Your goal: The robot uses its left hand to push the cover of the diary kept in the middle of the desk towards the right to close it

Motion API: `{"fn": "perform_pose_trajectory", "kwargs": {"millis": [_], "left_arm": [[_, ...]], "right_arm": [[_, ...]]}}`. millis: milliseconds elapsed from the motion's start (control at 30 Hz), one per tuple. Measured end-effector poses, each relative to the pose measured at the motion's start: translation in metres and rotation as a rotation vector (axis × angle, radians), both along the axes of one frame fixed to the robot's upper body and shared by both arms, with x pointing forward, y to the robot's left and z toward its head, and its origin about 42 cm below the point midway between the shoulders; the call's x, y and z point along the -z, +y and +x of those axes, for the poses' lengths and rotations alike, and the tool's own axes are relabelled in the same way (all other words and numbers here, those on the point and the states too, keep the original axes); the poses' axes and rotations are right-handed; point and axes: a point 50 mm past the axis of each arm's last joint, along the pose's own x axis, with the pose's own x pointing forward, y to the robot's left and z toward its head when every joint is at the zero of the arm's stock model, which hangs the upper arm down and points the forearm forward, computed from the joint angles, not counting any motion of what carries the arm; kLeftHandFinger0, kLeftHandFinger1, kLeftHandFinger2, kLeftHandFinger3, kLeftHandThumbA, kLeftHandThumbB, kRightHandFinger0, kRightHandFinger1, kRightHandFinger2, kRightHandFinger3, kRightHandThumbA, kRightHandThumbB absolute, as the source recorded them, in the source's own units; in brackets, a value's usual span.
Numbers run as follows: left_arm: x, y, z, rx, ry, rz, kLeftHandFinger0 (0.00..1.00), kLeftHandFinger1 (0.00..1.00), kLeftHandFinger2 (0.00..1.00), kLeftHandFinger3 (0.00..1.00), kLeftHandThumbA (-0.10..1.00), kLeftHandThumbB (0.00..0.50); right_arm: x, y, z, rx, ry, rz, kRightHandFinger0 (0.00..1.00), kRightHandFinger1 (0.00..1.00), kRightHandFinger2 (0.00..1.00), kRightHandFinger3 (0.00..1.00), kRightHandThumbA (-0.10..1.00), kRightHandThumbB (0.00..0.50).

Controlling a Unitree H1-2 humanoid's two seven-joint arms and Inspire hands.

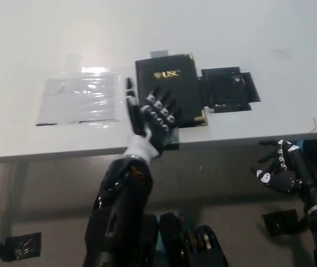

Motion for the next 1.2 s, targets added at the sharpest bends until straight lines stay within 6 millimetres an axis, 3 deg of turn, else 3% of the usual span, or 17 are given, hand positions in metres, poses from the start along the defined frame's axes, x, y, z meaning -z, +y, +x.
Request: {"fn": "perform_pose_trajectory", "kwargs": {"millis": [33,100,233,367,467,867,1000,1067,1133,1200], "left_arm": [[0.000,-0.003,0.000,0.015,-0.008,0.036,1.00,1.00,1.00,1.00,1.00,0.301],[0.004,-0.007,-0.001,0.059,-0.024,0.156,1.00,1.00,1.00,1.00,1.00,0.308],[0.012,-0.006,0.000,0.126,-0.053,0.375,1.00,1.00,1.00,1.00,1.00,0.358],[0.010,-0.008,0.005,0.189,-0.121,0.576,1.00,1.00,1.00,1.00,1.00,0.314],[0.005,-0.012,0.008,0.236,-0.185,0.722,1.00,1.00,1.00,1.00,1.00,0.330],[-0.014,-0.024,0.012,0.358,-0.472,1.218,1.00,1.00,1.00,1.00,1.00,0.277],[-0.018,-0.023,0.002,0.377,-0.570,1.320,1.00,1.00,1.00,1.00,1.00,0.232],[-0.020,-0.015,-0.005,0.370,-0.607,1.350,1.00,1.00,1.00,1.00,1.00,0.245],[-0.022,-0.009,-0.013,0.362,-0.633,1.356,1.00,1.00,1.00,1.00,1.00,0.186],[-0.026,0.002,-0.028,0.345,-0.670,1.343,1.00,1.00,1.00,1.00,1.00,0.198]], "right_arm": [[0.001,-0.001,-0.001,0.001,0.003,-0.001,0.32,0.31,0.43,0.73,0.81,0.072],[0.005,-0.002,-0.004,0.004,0.017,-0.003,0.33,0.31,0.43,0.72,0.83,0.094],[0.012,-0.003,-0.008,0.008,0.036,-0.002,0.31,0.32,0.42,0.72,0.83,0.077],[0.013,-0.002,-0.008,0.006,0.042,-0.002,0.28,0.34,0.42,0.73,0.81,0.066],[0.013,-0.001,-0.008,0.003,0.043,-0.003,0.29,0.35,0.45,0.75,0.83,0.068],[0.015,0.001,-0.009,-0.004,0.049,-0.006,0.28,0.33,0.44,0.74,0.77,0.059],[0.015,0.001,-0.009,-0.004,0.049,-0.005,0.30,0.34,0.45,0.73,0.78,0.075],[0.014,0.001,-0.009,-0.004,0.049,-0.006,0.32,0.35,0.47,0.75,0.79,0.066],[0.015,0.000,-0.010,-0.002,0.053,-0.007,0.27,0.33,0.45,0.73,0.80,0.080],[0.016,0.000,-0.011,0.000,0.061,-0.007,0.28,0.34,0.45,0.74,0.80,0.076]]}}
